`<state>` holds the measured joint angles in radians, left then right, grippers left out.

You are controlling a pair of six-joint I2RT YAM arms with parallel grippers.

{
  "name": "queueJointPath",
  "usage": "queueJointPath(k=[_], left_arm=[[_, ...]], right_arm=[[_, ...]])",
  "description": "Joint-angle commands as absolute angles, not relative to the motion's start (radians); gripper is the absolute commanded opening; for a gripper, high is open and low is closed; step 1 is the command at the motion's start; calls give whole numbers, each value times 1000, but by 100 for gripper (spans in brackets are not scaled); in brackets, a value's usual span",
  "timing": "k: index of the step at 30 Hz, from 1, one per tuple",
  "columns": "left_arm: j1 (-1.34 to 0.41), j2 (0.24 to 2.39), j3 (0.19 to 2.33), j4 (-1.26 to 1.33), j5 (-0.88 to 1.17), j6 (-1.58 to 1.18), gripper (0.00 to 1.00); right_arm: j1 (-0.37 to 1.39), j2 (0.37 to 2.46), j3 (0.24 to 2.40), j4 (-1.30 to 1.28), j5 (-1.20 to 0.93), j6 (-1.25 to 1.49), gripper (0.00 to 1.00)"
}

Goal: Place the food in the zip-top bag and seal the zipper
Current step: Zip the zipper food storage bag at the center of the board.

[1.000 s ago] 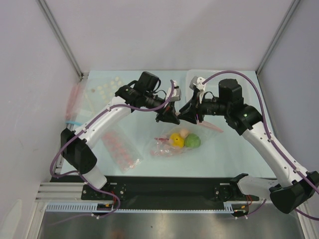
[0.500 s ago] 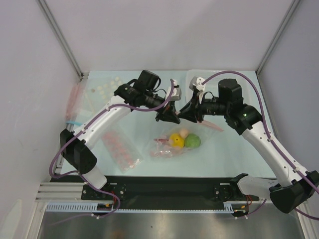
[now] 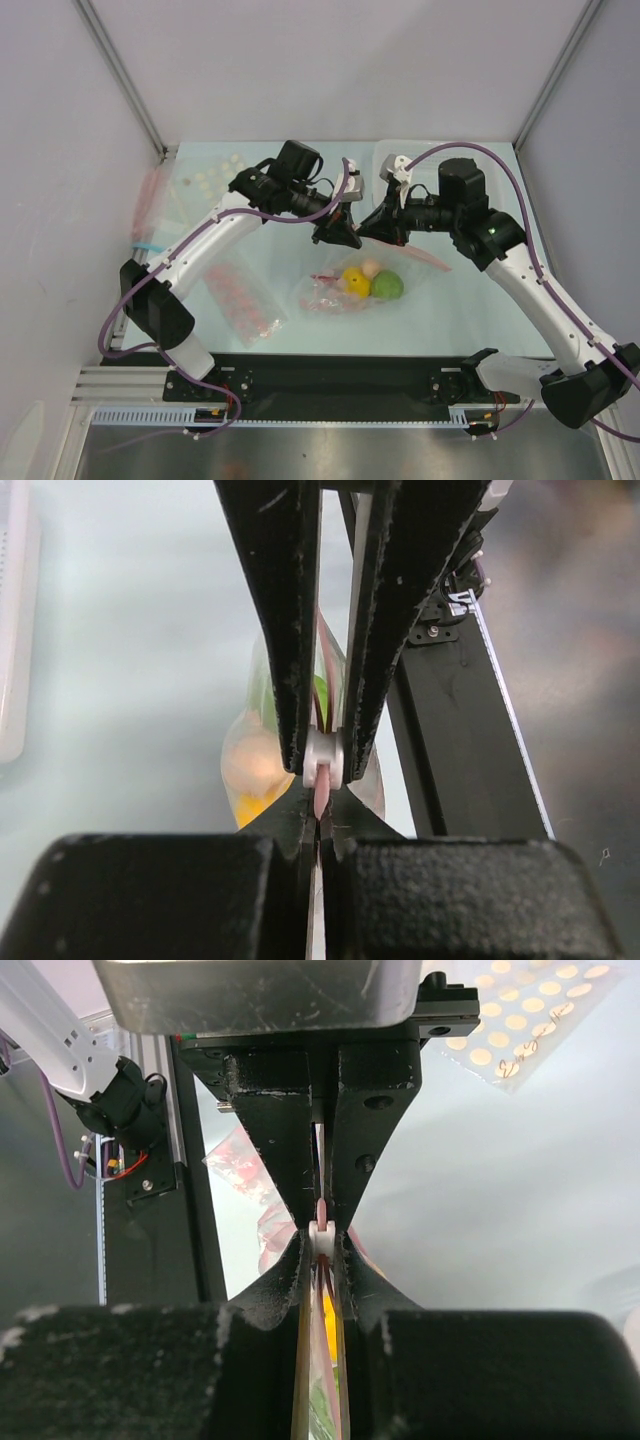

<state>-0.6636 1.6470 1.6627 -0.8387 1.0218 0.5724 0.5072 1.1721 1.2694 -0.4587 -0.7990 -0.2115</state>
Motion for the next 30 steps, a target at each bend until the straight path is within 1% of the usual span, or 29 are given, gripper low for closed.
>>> queueJointPath(k=[1,15,21,30], left_arm=[[-655,1615,1700,-761,1043,549,0],[-569,1546,1643,-658,1065,448,0],[-520,1520,1621,-617,996,408,0],[-453,1522,1623,-569,813,328,1]], right_arm=[[503,1135,1258,-483,-813,-222,0],[453,1040,1174,-554,-804,-226,0],[436,968,1115,-578,-758,-196,0],[430,871,1043,-647,-681,-153,0]])
